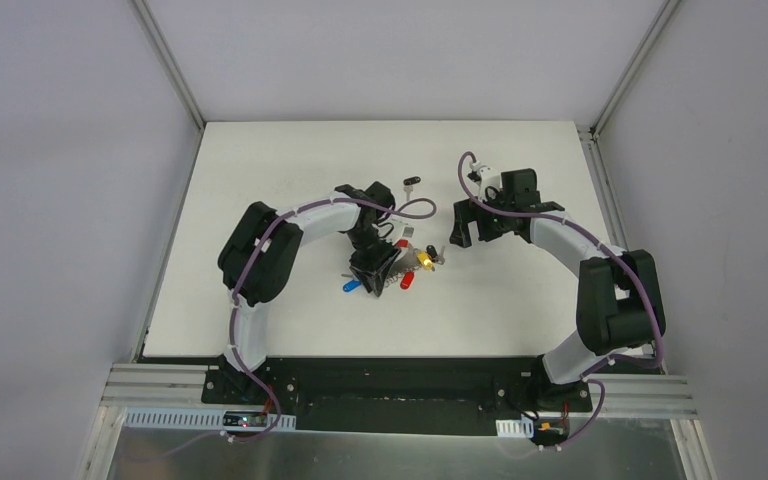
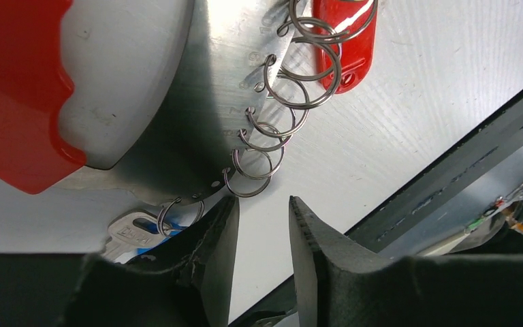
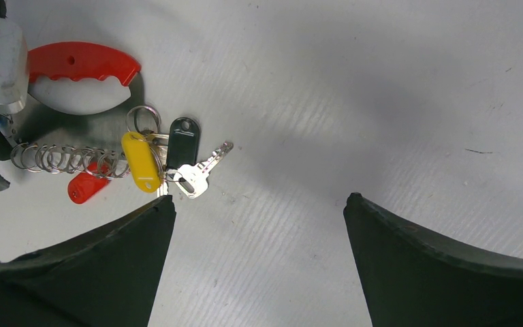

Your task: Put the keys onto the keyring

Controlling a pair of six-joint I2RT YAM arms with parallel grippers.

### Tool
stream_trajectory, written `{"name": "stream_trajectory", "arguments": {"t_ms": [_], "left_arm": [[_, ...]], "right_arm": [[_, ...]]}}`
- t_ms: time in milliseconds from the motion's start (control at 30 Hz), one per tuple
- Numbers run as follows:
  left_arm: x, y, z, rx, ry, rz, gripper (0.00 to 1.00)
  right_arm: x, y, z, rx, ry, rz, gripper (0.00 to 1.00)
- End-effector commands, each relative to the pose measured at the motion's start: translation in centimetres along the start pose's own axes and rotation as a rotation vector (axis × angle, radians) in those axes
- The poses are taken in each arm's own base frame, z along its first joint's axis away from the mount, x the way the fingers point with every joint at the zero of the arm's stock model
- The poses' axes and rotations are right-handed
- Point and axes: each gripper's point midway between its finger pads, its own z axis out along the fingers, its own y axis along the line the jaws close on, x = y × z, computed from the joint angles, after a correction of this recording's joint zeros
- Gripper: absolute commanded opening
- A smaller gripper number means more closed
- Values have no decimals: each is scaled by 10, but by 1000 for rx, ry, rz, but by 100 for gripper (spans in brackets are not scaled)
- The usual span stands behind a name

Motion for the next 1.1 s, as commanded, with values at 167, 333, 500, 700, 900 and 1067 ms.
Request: {"name": "stream_trajectory", "arguments": {"t_ms": [167,333,500,700,900,1067], "left_arm": [[-21,0,-8,57,-111,-162,35],[-29,11,-7,48,-141,-230,34],[-31,18,-6,23,-152,-269,31],[-33,34,-12,-15,-191,-329,21],[-31,31,-23,-1,-206,-270,16],[-30,17,-43,25,-237,-145,28]], "right_arm": [[3,-1,2,-15,15,3,99],[6,-2,4,-17,27,8,99],[8,-2,7,-20,39,11,99],[10,-2,8,-23,48,13,99],[11,-3,10,-25,52,15,100],[13,-2,12,-33,63,18,99]]}}
